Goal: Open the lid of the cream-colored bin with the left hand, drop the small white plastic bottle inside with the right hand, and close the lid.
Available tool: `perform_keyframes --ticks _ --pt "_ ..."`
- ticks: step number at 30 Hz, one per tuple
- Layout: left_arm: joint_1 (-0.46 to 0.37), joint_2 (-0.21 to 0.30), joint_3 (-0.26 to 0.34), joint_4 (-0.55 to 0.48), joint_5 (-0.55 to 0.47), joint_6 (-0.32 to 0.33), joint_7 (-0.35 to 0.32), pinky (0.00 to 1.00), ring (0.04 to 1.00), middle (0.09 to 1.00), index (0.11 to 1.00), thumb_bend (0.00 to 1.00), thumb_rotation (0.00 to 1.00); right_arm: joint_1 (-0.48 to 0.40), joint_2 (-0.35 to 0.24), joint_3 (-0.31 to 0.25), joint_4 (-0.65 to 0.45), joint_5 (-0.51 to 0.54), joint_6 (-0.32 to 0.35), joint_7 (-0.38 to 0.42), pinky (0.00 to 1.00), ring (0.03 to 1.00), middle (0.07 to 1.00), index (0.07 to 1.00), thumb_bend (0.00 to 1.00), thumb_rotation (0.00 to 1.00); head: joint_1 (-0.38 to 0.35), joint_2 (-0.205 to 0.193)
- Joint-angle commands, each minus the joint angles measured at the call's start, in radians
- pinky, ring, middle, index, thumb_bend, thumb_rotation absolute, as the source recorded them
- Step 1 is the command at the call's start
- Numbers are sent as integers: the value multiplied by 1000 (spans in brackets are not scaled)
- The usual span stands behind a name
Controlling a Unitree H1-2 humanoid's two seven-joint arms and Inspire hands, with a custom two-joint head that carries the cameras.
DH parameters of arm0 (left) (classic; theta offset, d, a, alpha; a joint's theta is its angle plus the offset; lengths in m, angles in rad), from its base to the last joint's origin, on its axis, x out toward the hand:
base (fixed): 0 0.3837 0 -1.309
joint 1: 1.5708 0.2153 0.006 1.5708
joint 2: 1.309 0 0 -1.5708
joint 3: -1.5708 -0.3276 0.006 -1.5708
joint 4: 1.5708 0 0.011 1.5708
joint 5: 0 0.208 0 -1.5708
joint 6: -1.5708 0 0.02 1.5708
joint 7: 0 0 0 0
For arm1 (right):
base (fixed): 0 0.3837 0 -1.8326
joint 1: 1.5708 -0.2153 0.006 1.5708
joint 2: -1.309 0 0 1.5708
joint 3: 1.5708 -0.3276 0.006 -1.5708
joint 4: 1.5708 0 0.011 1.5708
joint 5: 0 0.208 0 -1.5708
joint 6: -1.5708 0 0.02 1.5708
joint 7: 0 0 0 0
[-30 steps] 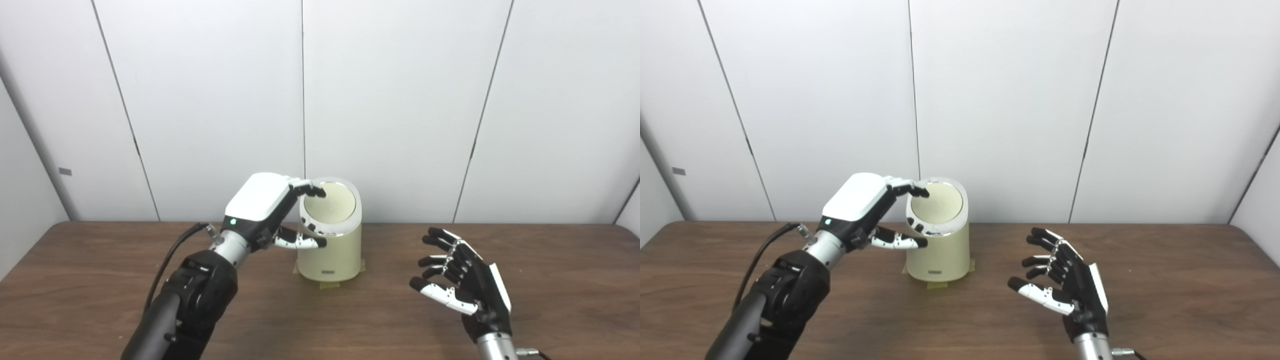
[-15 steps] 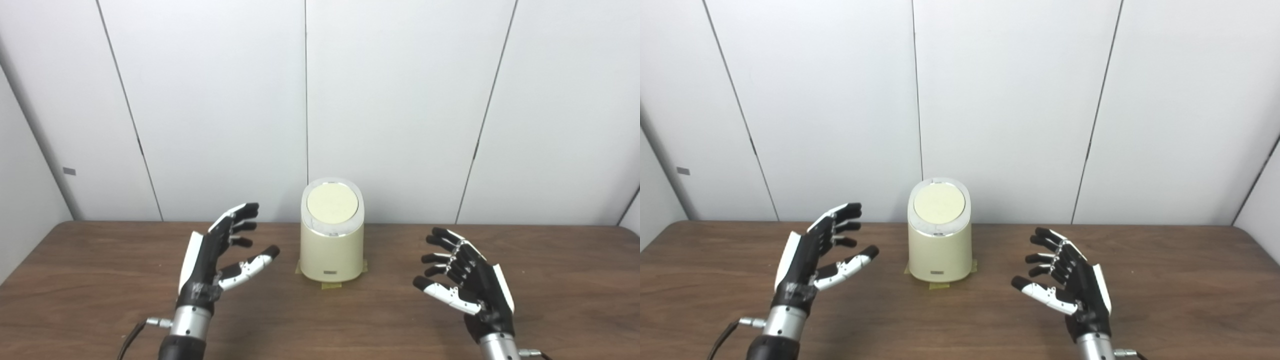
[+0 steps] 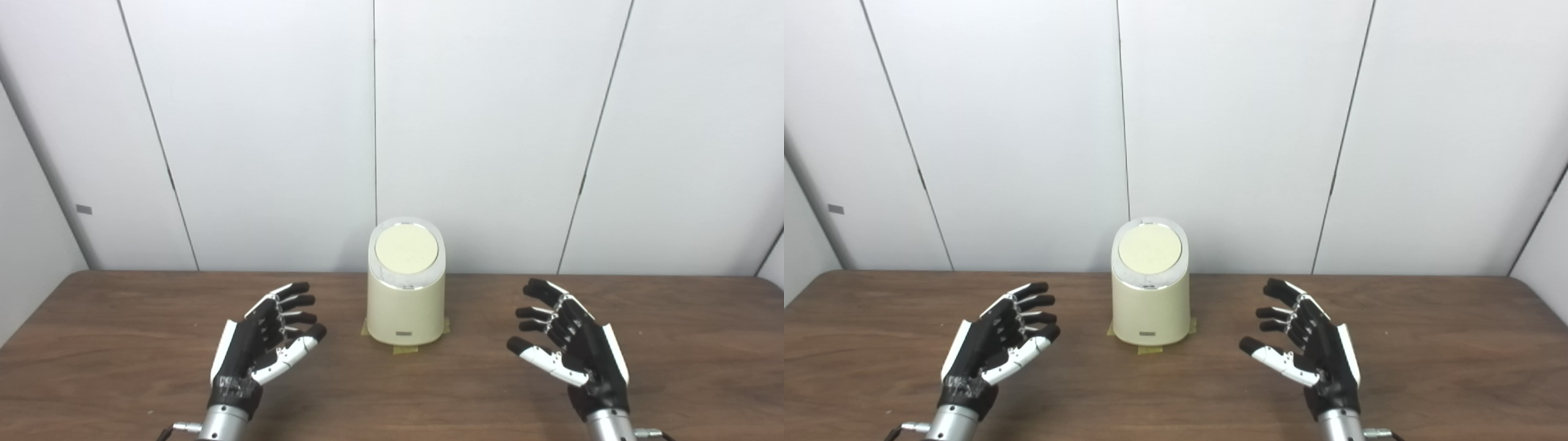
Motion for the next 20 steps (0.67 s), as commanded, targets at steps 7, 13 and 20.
perform_keyframes --ticks 7,13,20 --pt "-38 -5 5 -22 -85 18 -17 549 694 756 784 676 154 -25 4 -3 -32 -3 -26 -6 636 676 786 770 827 235 -4 0" --pt "-43 -2 4 -20 -107 24 -24 557 697 761 787 678 155 -28 6 -4 -31 -3 -23 -10 607 655 779 764 825 227 -4 0" --pt "-47 2 10 -1 -144 15 -48 548 690 767 791 683 134 -29 4 -2 -28 4 -35 -4 571 638 778 762 850 244 -4 -2"
